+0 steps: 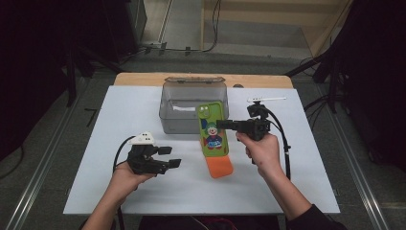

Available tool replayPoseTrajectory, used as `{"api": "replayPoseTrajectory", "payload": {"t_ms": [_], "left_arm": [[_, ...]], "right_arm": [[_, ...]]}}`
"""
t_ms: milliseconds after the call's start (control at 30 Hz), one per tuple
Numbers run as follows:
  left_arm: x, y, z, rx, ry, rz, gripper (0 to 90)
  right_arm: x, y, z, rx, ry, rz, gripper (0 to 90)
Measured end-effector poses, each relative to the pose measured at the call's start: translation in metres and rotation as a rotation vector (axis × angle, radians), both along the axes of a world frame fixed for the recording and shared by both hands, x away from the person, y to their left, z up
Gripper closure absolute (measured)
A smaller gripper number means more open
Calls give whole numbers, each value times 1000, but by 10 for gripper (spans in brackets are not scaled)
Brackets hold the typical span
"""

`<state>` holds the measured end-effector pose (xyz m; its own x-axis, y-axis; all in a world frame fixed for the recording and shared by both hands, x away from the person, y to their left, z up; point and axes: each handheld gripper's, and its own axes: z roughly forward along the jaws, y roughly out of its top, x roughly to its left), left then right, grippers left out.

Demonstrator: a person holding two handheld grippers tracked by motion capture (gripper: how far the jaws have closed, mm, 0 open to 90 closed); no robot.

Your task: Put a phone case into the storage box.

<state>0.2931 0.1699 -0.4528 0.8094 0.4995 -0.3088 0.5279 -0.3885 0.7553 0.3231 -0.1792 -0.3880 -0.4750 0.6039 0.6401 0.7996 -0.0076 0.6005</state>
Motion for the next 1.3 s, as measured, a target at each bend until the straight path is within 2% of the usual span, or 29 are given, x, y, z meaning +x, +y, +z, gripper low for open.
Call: {"api": "replayPoseTrajectory", "payload": {"t_ms": [200,800,1067,1300], "left_arm": [[0,2,-1,-3,1,2,331],[1,4,-3,-13,16,9,332],[1,5,-2,-22,16,9,332],[1,5,-3,-19,17,9,332]], "right_arm": [[9,2,9,-17,12,-6,759],[42,3,42,-58,-24,-54,759],[66,3,54,-87,-32,-111,759],[85,5,57,-117,-11,-157,759]]}}
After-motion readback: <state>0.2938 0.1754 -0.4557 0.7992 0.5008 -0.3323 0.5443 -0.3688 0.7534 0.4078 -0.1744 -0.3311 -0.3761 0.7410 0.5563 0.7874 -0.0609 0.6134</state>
